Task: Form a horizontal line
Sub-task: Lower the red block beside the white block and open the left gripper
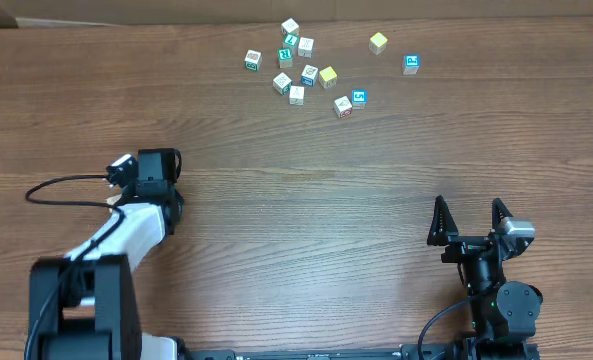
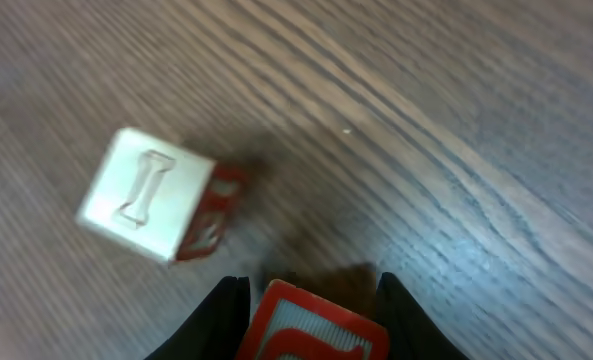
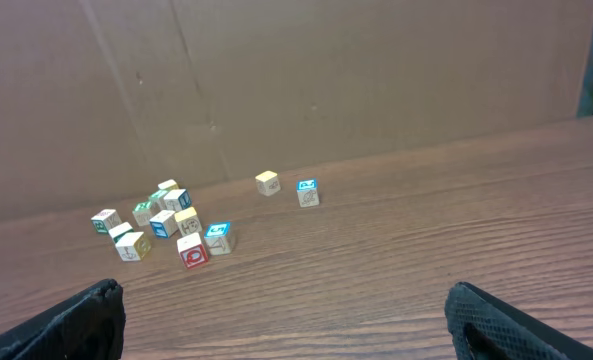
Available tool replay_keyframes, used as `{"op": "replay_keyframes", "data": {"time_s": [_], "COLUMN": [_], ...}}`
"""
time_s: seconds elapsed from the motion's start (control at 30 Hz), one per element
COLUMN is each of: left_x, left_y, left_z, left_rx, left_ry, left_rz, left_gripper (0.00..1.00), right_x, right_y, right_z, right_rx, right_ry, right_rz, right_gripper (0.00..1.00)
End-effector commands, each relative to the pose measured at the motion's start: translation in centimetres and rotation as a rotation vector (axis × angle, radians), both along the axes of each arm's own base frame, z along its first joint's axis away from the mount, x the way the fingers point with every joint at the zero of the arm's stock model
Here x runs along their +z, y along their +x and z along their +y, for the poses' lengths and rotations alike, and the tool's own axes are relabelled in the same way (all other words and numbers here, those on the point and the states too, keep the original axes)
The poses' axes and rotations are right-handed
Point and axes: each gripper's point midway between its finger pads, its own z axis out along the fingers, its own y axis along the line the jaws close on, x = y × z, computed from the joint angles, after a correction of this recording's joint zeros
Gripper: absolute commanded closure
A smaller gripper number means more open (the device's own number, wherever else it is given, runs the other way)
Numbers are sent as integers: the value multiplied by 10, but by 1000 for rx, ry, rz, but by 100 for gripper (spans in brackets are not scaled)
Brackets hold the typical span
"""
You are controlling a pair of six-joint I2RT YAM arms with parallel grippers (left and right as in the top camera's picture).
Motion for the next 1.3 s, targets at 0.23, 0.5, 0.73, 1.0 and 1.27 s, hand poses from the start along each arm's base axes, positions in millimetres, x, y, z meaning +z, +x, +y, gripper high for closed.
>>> {"op": "replay_keyframes", "data": {"time_s": [0.23, 0.5, 0.73, 1.0, 1.27], "left_x": [-21, -46, -50, -46, -45], "left_y": [13, -28, -53, -60, -65], "left_z": [6, -16, -14, 0, 14], "left_rx": [-239, -310, -301, -262, -202], "left_ry": [138, -12, -14, 46, 48], "left_rz": [130, 314, 424, 457, 457], "left_gripper": [79, 82, 76, 76, 76], "right_x": [-2, -2, -2, -2, -2], "right_y": [0, 0, 0, 0, 0], "right_z": [1, 1, 1, 1, 1], "right_rx": [2, 2, 2, 2, 2], "right_ry": [-7, -8, -8, -7, -7], "right_rz": [-3, -3, -3, -3, -3], "right_gripper": [0, 0, 0, 0, 0]}}
